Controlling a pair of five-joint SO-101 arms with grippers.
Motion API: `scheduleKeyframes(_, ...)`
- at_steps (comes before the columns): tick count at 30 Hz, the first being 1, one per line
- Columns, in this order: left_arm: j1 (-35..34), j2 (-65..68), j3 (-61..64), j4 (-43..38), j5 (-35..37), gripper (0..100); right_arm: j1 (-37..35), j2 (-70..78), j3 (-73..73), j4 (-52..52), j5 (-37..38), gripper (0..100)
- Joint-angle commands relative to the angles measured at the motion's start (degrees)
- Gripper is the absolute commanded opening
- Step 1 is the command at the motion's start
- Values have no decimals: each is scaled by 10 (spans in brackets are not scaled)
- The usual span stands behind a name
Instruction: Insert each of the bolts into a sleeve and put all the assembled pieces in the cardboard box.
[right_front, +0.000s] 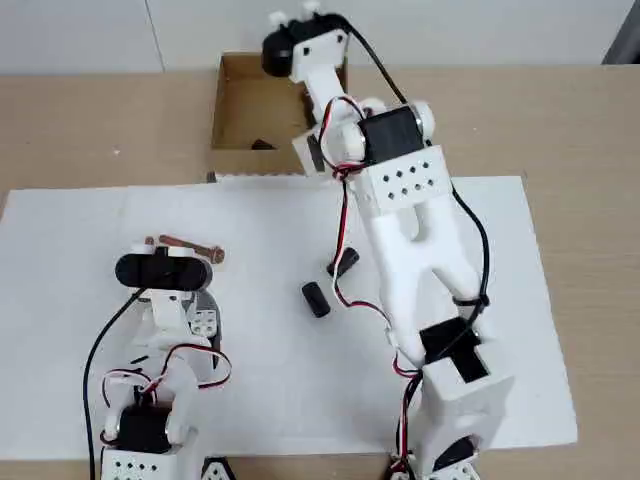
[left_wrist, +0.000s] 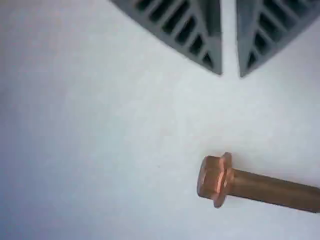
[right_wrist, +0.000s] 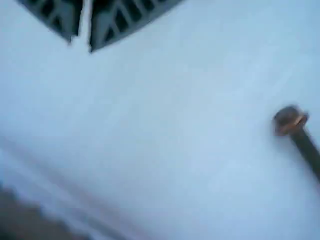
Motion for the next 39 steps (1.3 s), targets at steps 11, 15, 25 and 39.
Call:
scheduleKeyframes(11,-1,-4,-1,-13,1,6,21,-140,166,56,-83,3)
scheduleKeyframes(15,-1,-4,-1,-13,1,6,13,-186,272,52,-82,3)
scheduleKeyframes(25,1,-4,-1,-13,-2,6,-22,-196,491,-23,-79,3)
scheduleKeyframes(39,0,-4,-1,-13,-2,6,-91,-196,605,-186,-21,5)
